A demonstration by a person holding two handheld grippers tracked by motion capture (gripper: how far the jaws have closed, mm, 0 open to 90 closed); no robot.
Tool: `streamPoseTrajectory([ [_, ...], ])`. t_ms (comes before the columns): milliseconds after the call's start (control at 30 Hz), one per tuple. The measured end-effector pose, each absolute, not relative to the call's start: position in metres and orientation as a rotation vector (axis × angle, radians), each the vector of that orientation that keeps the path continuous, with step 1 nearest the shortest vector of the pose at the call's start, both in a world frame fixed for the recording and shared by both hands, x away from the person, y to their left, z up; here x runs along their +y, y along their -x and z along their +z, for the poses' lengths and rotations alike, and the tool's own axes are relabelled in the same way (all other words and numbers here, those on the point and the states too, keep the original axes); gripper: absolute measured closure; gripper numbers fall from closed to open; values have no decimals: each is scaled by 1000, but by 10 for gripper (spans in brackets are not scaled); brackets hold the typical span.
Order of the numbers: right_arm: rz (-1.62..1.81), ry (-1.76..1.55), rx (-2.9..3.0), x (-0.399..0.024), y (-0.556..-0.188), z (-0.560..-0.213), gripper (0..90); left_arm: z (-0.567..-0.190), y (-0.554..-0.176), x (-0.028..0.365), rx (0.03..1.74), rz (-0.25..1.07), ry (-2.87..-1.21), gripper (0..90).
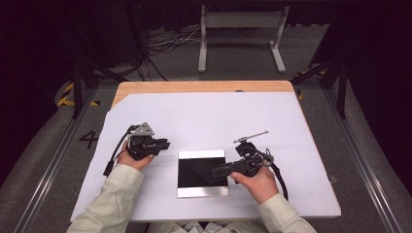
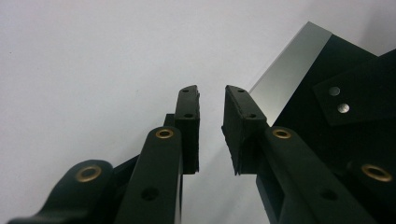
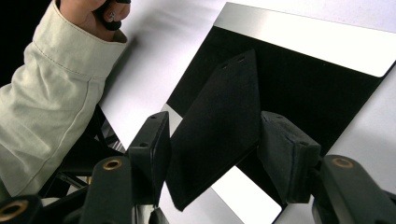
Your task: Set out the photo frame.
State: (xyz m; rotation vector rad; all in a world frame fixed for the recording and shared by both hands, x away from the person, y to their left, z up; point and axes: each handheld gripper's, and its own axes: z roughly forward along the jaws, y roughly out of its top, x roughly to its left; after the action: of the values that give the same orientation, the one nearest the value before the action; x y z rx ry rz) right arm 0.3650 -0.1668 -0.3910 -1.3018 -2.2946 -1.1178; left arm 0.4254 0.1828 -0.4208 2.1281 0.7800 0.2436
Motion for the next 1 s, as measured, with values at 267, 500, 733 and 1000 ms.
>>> streamPoseTrajectory([
  [267,-1087,1304,-2267,-163,-369,-400,443,-421,-426,183,777,243,-2130,762],
  [500,-1079,1300,-2246,-162,-371,-404,435,-421,-425,182,780,240,-2133,762],
  [733,-1068,1275,-2237,-157,-372,-406,442,-421,-425,182,780,240,-2135,762],
  [1000,-1081,1283,-2259,-158,-372,-402,502,-422,-425,181,778,240,-2136,762],
])
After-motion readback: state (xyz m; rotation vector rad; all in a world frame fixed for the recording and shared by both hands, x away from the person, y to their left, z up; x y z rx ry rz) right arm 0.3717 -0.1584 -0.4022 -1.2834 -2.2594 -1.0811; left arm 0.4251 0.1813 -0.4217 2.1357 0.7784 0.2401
